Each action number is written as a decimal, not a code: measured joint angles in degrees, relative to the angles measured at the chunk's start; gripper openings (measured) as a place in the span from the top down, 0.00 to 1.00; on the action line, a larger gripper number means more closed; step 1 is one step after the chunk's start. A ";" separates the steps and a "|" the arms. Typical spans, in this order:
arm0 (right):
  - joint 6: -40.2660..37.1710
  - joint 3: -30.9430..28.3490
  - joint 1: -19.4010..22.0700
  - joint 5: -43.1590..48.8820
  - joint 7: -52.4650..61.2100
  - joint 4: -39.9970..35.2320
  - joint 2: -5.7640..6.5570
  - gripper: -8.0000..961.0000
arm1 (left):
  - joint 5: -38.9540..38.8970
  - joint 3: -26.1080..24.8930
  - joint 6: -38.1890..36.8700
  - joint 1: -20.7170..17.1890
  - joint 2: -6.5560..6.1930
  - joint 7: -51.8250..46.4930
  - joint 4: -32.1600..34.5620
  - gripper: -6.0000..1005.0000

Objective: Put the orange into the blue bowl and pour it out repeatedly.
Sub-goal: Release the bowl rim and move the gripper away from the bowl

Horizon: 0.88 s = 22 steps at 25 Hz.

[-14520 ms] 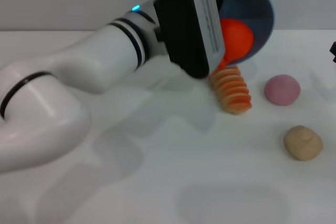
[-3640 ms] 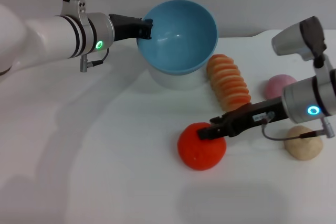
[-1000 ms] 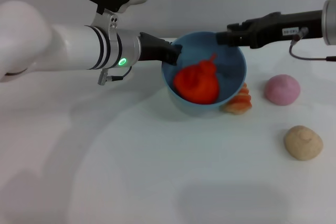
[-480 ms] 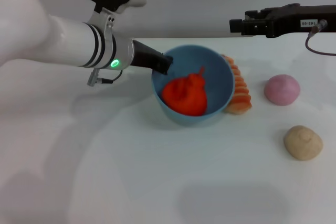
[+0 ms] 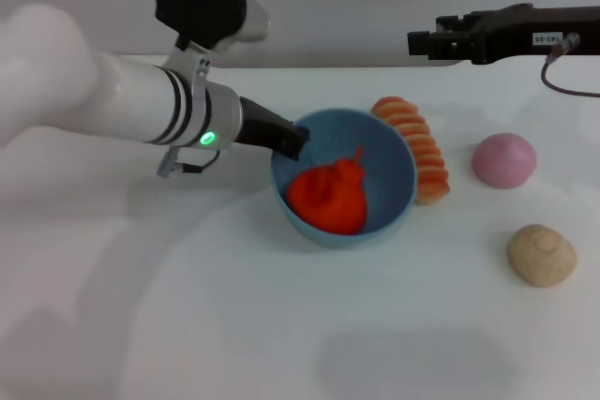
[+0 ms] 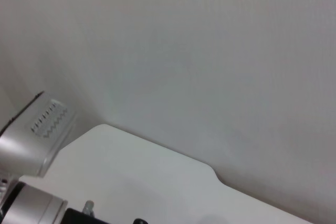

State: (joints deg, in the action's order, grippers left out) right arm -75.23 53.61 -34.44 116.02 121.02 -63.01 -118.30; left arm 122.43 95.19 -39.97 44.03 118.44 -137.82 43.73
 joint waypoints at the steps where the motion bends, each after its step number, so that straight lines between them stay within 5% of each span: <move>1: 0.02 0.00 0.00 -0.01 0.00 0.00 0.00 0.40 | 0.05 0.63 0.15 0.04 0.01 0.00 -0.02 1.00; 8: 0.44 0.03 0.25 -0.02 0.00 0.73 -0.07 0.39 | 0.24 1.39 0.66 -0.16 0.03 0.00 0.36 1.00; 22: 1.54 0.01 0.50 0.22 -0.07 1.40 -0.09 0.39 | 0.51 1.46 0.77 -2.57 -0.30 -1.31 5.96 0.77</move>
State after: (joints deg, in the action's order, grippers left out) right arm -73.69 53.62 -33.94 116.24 120.95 -61.61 -118.39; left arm 122.94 96.65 -39.20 41.45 118.14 -139.13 49.70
